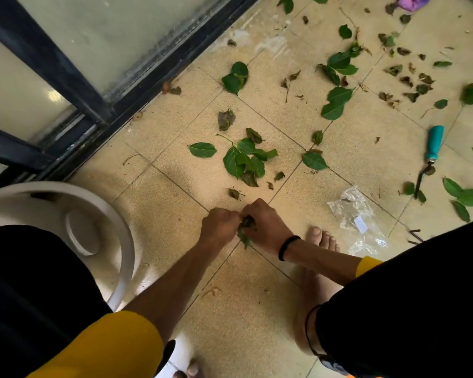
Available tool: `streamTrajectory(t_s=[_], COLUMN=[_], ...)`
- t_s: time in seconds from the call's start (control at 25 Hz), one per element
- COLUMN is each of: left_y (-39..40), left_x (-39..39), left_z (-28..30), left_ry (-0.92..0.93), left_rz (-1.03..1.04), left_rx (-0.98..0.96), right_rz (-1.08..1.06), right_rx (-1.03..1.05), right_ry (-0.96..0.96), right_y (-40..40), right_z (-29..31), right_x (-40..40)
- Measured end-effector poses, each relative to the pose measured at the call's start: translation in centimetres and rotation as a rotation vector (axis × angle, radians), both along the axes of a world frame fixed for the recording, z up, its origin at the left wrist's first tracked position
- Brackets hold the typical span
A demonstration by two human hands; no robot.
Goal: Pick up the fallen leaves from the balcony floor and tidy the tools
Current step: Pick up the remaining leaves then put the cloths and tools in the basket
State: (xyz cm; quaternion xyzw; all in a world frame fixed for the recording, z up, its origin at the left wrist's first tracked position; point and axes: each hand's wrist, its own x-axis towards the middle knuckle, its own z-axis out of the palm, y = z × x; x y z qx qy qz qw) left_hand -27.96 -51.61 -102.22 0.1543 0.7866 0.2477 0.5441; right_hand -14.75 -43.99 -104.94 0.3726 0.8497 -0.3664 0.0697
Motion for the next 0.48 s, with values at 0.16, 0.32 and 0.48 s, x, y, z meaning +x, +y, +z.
streamTrajectory(t_s=[0.16, 0.32, 0.48], left_y=[1.7, 3.8, 3.8], left_x=[-1.1, -0.9, 1.3], left_z=[0.4, 1.3, 0.7], left_ry=[-0.132, -0.551, -1.002], left_rz=[0.376, 0.588, 0.761], left_rx=[0.054, 0.036, 0.202], right_rz=[-0.209, -0.362, -0.029], right_rx=[-0.064, -0.323, -0.053], right_ry=[-0.035, 0.137, -0.001], right_y=[3.3, 6.0, 4.5], right_z=[1.3, 5.3, 9.1], right_x=[0.8, -0.5, -2.6])
